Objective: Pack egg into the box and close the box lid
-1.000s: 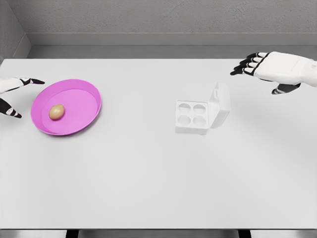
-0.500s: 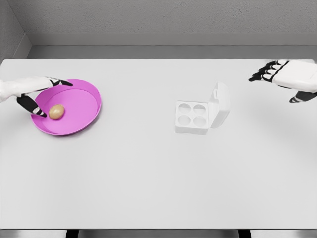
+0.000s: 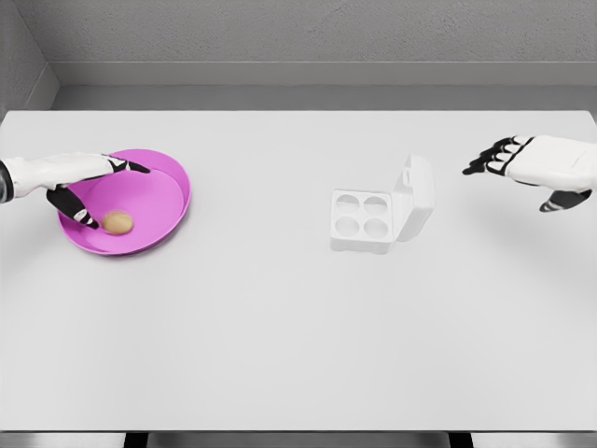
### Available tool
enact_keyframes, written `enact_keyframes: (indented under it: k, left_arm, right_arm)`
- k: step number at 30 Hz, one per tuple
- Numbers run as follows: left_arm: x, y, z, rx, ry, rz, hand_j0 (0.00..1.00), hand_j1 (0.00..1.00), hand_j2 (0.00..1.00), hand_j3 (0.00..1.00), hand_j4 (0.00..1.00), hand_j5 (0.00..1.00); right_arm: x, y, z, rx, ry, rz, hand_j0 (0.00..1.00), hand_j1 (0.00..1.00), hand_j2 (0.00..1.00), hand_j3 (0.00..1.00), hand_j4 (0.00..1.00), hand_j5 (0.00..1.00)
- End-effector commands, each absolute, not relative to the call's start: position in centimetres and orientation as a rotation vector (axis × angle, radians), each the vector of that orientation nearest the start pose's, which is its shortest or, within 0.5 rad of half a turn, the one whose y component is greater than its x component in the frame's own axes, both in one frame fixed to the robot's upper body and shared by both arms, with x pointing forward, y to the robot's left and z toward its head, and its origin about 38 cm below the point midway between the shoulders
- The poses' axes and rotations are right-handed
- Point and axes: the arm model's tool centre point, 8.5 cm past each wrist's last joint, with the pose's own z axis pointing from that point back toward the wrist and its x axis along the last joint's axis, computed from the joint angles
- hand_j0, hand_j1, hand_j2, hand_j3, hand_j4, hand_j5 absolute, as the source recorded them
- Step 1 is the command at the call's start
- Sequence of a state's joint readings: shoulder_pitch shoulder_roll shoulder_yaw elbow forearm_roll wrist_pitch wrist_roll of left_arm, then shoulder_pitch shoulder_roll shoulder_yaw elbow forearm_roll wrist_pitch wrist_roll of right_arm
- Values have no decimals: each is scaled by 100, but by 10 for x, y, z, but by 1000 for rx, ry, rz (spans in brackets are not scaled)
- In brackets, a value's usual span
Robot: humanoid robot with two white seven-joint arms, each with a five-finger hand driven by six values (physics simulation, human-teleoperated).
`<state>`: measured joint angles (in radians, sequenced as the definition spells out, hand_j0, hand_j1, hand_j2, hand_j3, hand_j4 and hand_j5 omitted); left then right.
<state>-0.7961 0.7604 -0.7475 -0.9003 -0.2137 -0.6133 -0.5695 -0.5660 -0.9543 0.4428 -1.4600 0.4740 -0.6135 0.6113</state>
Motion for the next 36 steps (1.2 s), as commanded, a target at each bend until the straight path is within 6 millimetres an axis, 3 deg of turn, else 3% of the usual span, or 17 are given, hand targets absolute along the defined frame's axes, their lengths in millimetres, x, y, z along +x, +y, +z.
enact_keyframes:
  k: [1, 7, 9, 15, 36]
  left_arm:
    - [482, 396, 167, 305, -1176, -1736, 92, 92, 92, 92, 92, 92]
    - [481, 395, 166, 299, -1178, -1741, 93, 93, 93, 93, 93, 93]
    - [479, 380, 169, 283, -1199, -1787, 93, 93, 93, 93, 93, 93]
    - [474, 372, 174, 274, -1211, -1833, 94, 94, 94, 94, 94, 94]
    - [455, 364, 180, 259, -1202, -1937, 93, 93, 93, 93, 93, 93]
  right_arm:
    - [422, -378, 242, -594, -1170, 2127, 100, 100, 100, 100, 100, 100]
    - [420, -383, 239, -590, -1148, 2131, 100, 100, 100, 100, 100, 100]
    - [419, -383, 238, -587, -1146, 2131, 100, 100, 100, 100, 100, 100]
    - [417, -385, 240, -591, -1136, 2136, 100, 100, 100, 100, 100, 100]
    - [414, -378, 225, -542, -1119, 2160, 100, 100, 100, 100, 100, 100]
